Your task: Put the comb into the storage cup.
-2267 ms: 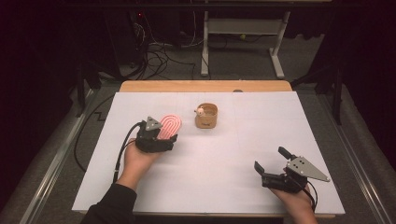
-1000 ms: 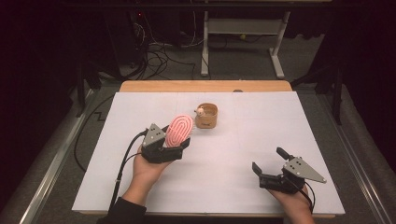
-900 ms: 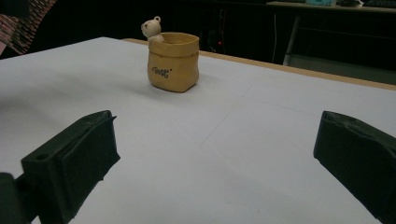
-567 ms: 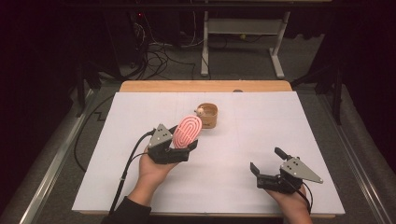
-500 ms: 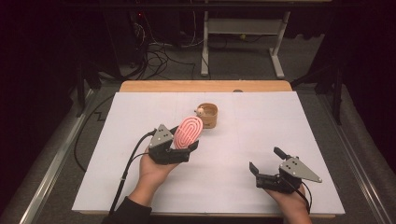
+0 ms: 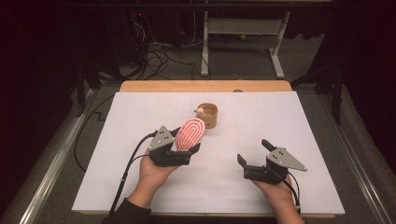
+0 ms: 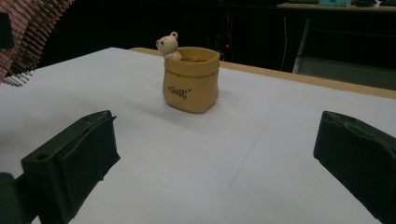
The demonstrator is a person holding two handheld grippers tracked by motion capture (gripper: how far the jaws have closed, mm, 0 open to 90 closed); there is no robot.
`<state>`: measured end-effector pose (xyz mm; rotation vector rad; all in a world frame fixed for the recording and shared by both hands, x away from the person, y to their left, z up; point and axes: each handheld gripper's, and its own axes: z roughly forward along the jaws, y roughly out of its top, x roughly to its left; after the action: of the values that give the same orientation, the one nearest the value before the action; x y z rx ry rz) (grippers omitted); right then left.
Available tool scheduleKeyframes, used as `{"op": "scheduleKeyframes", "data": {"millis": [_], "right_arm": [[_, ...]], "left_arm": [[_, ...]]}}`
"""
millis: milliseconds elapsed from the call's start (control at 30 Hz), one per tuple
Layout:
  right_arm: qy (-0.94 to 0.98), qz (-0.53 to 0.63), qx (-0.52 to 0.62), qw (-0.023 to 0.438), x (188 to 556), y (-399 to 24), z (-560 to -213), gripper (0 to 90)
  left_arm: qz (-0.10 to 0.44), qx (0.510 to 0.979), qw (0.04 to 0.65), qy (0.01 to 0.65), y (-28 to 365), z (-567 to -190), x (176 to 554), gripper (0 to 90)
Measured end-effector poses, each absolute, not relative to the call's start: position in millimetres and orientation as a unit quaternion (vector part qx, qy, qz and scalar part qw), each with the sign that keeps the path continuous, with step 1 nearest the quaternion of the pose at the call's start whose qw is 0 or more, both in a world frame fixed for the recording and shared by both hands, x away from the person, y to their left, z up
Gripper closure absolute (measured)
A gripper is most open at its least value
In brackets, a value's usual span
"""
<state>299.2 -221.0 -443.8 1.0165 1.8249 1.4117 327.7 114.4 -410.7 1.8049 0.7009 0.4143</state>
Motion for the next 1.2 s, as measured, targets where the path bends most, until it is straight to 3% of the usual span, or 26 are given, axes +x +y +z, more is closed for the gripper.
{"op": "scheduleKeyframes", "data": {"millis": [533,1200], "right_arm": [[0.692,0.531,0.378,0.309,342,-188,-433,0.1],[0.715,0.504,0.387,0.291,323,-199,-445,0.1]], "left_arm": [[0.186,0.758,0.552,0.294,113,-408,321,18.2],[0.206,0.759,0.556,0.27,103,-401,299,18.1]]}}
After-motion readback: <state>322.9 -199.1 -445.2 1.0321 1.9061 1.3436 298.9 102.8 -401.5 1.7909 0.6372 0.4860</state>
